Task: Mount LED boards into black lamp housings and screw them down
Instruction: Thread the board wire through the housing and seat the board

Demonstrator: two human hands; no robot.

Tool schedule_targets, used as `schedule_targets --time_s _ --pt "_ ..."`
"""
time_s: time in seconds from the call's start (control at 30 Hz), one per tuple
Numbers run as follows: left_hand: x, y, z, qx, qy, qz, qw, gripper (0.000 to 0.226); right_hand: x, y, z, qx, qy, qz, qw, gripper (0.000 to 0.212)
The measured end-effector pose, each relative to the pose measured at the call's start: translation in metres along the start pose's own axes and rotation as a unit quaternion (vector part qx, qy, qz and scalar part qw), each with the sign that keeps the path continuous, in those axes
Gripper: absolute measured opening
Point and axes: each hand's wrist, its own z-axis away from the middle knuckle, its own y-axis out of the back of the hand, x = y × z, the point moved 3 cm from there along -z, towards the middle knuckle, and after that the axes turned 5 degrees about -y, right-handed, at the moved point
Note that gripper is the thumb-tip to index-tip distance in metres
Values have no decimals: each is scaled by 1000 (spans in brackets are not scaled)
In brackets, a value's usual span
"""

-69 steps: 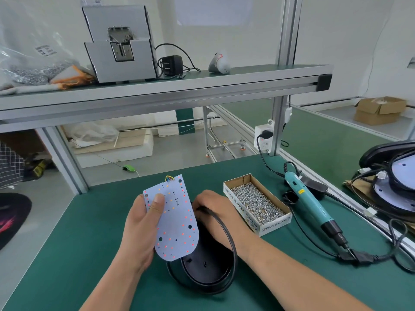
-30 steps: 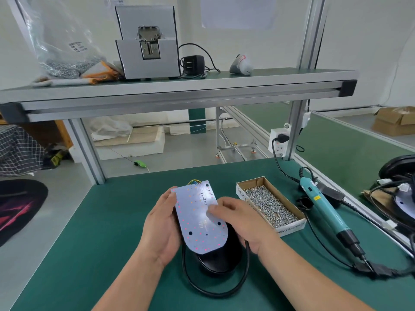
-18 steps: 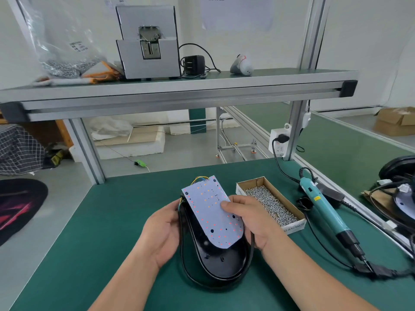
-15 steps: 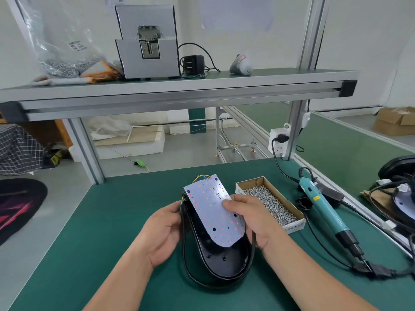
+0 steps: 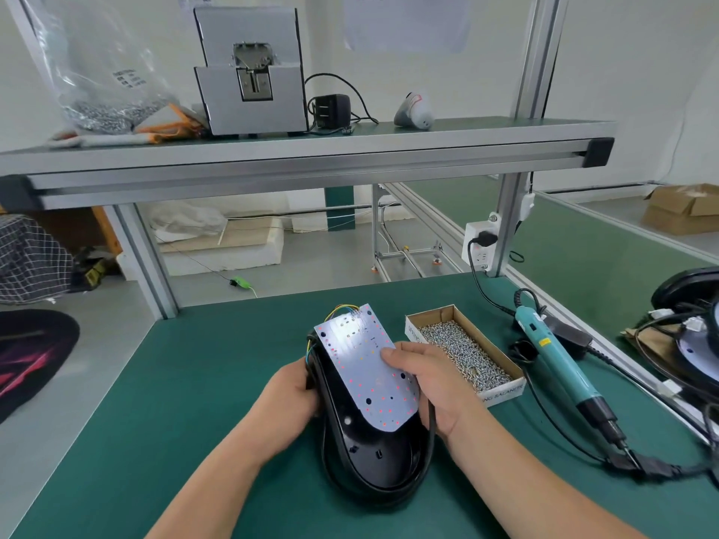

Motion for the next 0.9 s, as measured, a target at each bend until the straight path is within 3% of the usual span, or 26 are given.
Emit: schedule_targets --time_s 0.13,0.3,0.4,0.47,0.67,0.9 --pt "-3 11 1 -6 31 -98 995 25 -1 0 -1 -18 -6 -21 1000 12" --pt "3 19 6 -6 50 -242 969 27 4 0 -4 -33 -10 -8 999 34" --pt "2 17 6 -8 57 -278 959 29 3 1 -4 -48 -10 -9 999 19" --pt "0 17 5 10 67 -314 947 17 2 2 -4 -58 -7 -13 998 15" --pt "3 14 3 27 46 -322 945 10 0 0 -1 -68 7 -25 997 33" --pt "0 24 7 110 38 -424 898 12 -6 2 5 -73 11 -16 997 22"
